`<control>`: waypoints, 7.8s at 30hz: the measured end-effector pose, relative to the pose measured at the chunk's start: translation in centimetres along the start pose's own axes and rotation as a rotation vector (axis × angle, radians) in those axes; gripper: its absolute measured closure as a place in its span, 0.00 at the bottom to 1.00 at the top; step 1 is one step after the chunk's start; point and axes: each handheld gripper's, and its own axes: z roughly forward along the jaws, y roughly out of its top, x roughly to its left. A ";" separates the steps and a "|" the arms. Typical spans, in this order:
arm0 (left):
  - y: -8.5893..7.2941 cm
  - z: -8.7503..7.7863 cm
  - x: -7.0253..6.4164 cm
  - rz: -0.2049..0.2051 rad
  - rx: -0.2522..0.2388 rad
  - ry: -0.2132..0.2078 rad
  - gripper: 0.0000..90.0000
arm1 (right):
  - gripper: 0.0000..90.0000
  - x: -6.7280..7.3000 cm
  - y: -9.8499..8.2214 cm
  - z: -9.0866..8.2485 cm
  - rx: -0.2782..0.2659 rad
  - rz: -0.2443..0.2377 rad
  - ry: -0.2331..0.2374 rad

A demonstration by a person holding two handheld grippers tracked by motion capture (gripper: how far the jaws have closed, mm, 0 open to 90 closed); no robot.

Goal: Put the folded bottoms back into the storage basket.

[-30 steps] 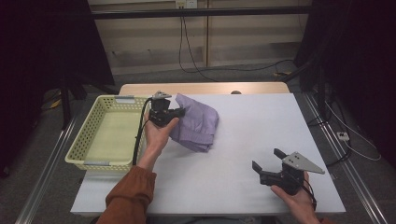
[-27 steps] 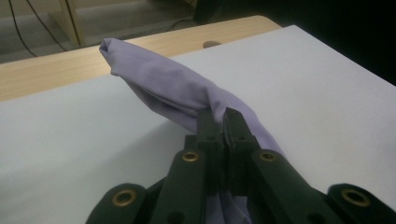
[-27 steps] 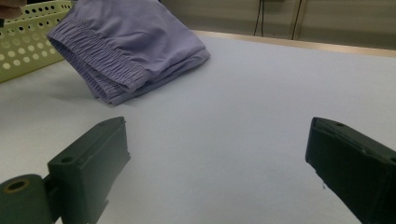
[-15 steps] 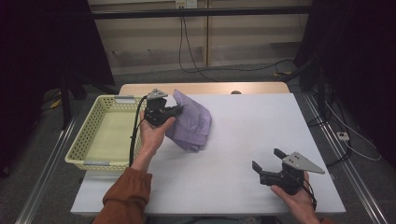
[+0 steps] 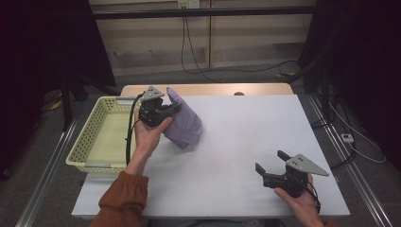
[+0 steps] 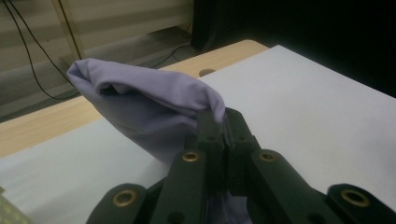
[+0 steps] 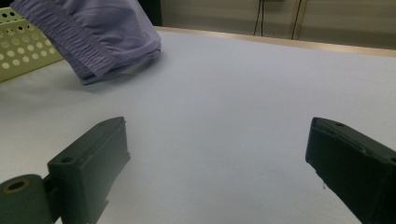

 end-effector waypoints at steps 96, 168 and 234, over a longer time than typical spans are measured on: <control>2.5 -17.6 0.5 0.052 -0.283 0.170 0.97 | 0.06 0.2 0.1 -0.2 -0.011 -0.004 0.004; -5.3 -15.5 12.0 -0.228 0.063 0.229 0.97 | 0.06 0.2 0.0 -0.1 -0.001 -0.002 0.018; -9.6 -9.5 16.4 -0.264 0.322 0.385 0.96 | 0.06 0.2 0.0 0.0 0.008 -0.004 0.026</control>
